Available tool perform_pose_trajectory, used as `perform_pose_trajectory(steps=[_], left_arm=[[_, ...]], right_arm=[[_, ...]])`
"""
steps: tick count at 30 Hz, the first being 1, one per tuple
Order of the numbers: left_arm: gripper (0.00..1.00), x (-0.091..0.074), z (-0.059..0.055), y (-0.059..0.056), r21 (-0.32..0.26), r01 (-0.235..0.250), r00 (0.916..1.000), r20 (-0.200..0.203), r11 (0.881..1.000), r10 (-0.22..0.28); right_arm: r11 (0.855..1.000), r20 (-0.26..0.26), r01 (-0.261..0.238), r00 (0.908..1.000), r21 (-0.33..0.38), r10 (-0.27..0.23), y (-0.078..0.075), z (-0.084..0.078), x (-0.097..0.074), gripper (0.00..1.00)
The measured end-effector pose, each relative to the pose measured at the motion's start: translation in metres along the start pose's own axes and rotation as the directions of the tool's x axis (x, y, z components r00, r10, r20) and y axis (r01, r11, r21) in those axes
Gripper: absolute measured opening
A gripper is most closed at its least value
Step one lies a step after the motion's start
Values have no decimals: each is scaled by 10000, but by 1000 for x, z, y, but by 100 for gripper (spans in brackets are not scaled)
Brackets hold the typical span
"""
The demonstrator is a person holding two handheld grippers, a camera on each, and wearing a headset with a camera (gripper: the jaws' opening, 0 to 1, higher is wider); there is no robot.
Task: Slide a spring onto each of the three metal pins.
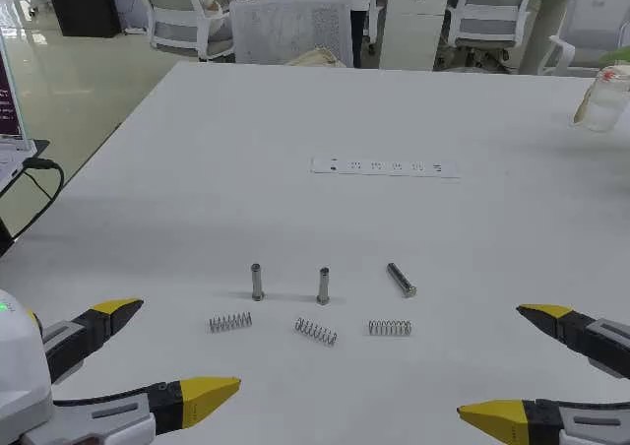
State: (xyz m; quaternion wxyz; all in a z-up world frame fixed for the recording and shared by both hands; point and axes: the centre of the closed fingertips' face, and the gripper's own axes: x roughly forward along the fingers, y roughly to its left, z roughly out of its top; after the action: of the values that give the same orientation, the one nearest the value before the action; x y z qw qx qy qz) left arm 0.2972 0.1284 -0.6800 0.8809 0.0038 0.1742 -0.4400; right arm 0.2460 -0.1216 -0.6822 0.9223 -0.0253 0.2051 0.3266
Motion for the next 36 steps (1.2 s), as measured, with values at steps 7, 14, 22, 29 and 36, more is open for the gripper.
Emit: perform_pose_trajectory(steps=[7,14,22,29,36], left_arm=[[87,0,0,1,30,5,10000,-43,10000,-5],[87,3,-1,0,28,72,9999,-116,10000,-71],[86,4,0,-1,25,119,9998,-134,9999,-119],[86,3,-1,1,-24,47,9999,-155,10000,-47],[86,6,-3,3,-51,42,9996,-283,10000,-44]], right_arm=[[10000,23,54,10000,-12,-54,-1,1,0,93],[9999,101,130,9999,3,-130,0,4,-2,92],[9999,75,151,9999,54,-152,-1,3,-3,92],[10000,-3,68,10000,38,-68,-2,3,2,92],[10000,-65,-33,10000,61,34,-2,2,4,92]])
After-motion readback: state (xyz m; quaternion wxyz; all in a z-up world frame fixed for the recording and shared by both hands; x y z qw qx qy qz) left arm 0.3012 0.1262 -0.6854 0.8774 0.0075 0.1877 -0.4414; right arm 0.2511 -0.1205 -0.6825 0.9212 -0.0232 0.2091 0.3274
